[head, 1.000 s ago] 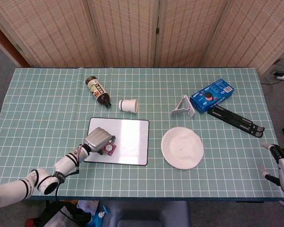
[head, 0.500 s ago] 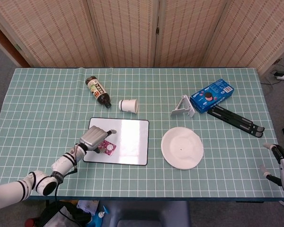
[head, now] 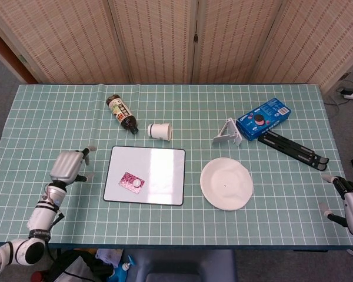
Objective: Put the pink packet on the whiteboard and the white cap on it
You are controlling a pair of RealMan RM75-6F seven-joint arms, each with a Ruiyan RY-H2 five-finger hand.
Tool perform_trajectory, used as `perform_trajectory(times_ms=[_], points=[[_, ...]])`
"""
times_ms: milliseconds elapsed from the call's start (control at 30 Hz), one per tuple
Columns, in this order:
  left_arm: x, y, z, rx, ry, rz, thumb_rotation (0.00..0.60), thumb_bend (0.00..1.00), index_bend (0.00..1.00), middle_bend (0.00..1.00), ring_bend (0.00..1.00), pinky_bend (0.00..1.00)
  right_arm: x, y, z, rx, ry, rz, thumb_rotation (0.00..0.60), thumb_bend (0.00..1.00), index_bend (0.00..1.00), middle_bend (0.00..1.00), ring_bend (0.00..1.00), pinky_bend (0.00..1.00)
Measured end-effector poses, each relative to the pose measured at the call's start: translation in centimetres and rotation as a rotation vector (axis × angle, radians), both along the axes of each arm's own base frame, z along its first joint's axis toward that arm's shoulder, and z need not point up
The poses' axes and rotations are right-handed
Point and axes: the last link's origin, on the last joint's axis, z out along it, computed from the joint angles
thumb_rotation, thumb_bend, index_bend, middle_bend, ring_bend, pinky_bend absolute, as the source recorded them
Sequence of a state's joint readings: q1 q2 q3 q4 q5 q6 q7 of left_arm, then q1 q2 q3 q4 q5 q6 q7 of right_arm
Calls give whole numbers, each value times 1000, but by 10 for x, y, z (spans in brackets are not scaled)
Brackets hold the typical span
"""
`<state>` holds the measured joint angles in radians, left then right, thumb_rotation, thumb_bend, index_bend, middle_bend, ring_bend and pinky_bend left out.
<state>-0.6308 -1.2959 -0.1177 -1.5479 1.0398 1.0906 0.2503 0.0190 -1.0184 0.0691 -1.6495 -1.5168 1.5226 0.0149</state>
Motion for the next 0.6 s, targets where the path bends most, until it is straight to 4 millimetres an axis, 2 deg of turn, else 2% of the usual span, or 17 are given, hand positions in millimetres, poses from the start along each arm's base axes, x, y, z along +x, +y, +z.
perform_trajectory(times_ms=[133, 333, 467, 600], points=[[-22, -21, 19, 99, 11, 38, 600, 240, 221, 384, 355, 449, -2, -3, -2, 14, -8, 0, 600, 229, 269, 340, 393, 425], [-51, -60, 45, 224, 1, 86, 600, 240, 221, 383, 353, 444, -1, -7, -4, 37, -27, 32, 600, 234, 269, 344, 393, 425], [-63, -88, 57, 283, 0, 105, 600, 241, 221, 383, 353, 442, 1, -8, -8, 56, -49, 60, 600, 234, 269, 351, 393, 425], [-68, -118, 61, 295, 17, 102, 600, 241, 219, 383, 349, 435, 2, -7, -15, 68, -72, 74, 600, 234, 269, 353, 393, 425]])
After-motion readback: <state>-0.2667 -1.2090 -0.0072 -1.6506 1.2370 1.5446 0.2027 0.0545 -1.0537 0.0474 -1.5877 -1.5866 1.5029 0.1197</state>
